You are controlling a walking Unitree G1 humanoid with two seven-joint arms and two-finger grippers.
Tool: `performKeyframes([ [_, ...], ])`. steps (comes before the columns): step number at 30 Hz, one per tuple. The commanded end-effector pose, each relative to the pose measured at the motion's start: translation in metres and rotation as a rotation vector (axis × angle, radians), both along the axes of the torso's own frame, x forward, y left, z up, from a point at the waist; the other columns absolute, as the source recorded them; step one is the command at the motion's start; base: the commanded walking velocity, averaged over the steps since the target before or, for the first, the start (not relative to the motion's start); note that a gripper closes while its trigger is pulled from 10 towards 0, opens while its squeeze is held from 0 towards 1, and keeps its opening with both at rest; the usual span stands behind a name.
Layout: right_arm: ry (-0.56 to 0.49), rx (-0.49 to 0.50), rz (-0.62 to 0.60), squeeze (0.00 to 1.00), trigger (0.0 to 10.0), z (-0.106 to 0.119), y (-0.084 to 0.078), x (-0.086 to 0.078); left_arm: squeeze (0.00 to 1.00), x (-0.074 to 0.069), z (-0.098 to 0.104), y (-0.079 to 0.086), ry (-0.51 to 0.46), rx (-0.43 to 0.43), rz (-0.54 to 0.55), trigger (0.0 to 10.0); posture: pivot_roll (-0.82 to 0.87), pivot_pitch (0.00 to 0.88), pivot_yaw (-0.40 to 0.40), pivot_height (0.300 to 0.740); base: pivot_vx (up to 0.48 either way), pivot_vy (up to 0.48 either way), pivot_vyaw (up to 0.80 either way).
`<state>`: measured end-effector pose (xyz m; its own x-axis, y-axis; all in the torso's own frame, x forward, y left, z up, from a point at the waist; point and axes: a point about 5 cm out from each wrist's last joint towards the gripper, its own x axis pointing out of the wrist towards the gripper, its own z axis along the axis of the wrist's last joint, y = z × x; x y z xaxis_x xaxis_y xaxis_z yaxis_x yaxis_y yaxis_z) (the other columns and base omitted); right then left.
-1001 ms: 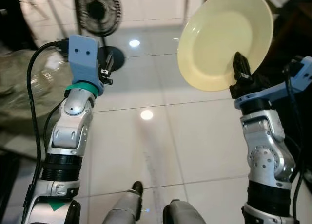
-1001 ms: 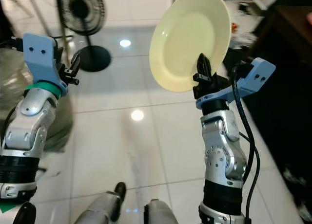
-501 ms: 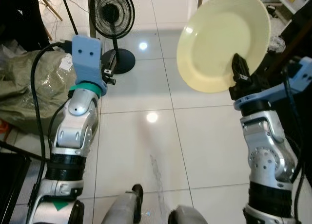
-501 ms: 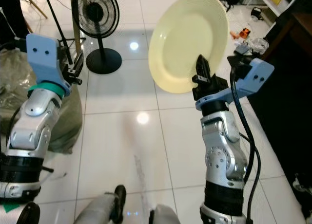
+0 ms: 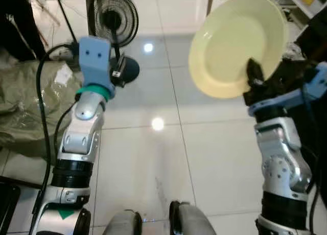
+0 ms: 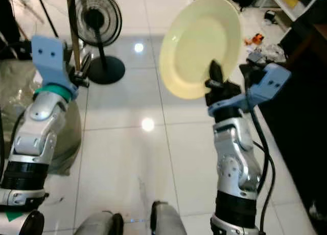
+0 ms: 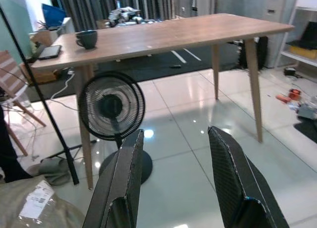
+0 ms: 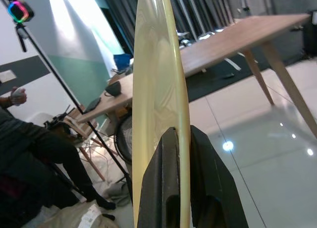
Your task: Setting the table
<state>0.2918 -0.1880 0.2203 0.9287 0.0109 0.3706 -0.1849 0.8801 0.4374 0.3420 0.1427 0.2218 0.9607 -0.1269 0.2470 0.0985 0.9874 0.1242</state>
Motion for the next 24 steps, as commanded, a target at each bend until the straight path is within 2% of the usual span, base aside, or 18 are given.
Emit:
performKeyframes([
  [1,-0.001,0.001,0.006,0.0,10.0,0.0,0.004,0.0,0.0,0.0,-0.005,0.005,0.018,0.009,0.016,10.0,0.0,0.077,0.023,0.74,0.442,0.0,0.0],
  [9,0.014,0.008,-0.042,0.0,10.0,-0.002,-0.003,0.001,0.0,0.0,-0.005,0.004,0.017,0.008,0.009,10.0,0.0,0.078,0.022,0.74,0.442,0.0,0.0],
  [11,0.056,-0.034,-0.099,0.0,10.0,-0.009,-0.014,0.003,0.0,-0.001,-0.008,0.0,0.03,0.008,-0.02,10.0,0.0,0.079,0.023,0.74,0.442,0.0,0.0],
  [12,0.056,-0.034,-0.099,0.0,10.0,-0.009,-0.014,0.003,0.0,-0.001,-0.008,0.0,0.03,0.008,-0.02,10.0,0.0,0.079,0.023,0.74,0.442,0.0,0.0],
  [15,0.144,-0.114,-0.182,0.0,10.0,-0.027,-0.033,0.003,0.0,-0.004,-0.02,-0.009,0.07,0.019,-0.081,10.0,-0.01,0.083,0.025,0.74,0.442,0.0,0.0],
  [18,0.167,-0.127,-0.207,0.0,10.0,-0.034,-0.04,0.0,0.0,-0.006,-0.026,-0.012,0.089,0.027,-0.103,10.0,-0.01,0.084,0.026,0.74,0.442,0.0,0.0],
  [20,0.185,-0.13,-0.229,0.0,10.0,-0.04,-0.047,-0.004,0.0,-0.007,-0.031,-0.022,0.104,0.03,-0.141,10.0,-0.02,0.088,0.043,0.74,0.442,0.0,0.0],
  [24,0.193,-0.13,-0.24,0.0,10.0,-0.043,-0.05,-0.007,0.0,-0.008,-0.032,-0.029,0.107,0.033,-0.174,10.0,-0.03,0.088,0.054,0.74,0.442,0.0,0.0],
])
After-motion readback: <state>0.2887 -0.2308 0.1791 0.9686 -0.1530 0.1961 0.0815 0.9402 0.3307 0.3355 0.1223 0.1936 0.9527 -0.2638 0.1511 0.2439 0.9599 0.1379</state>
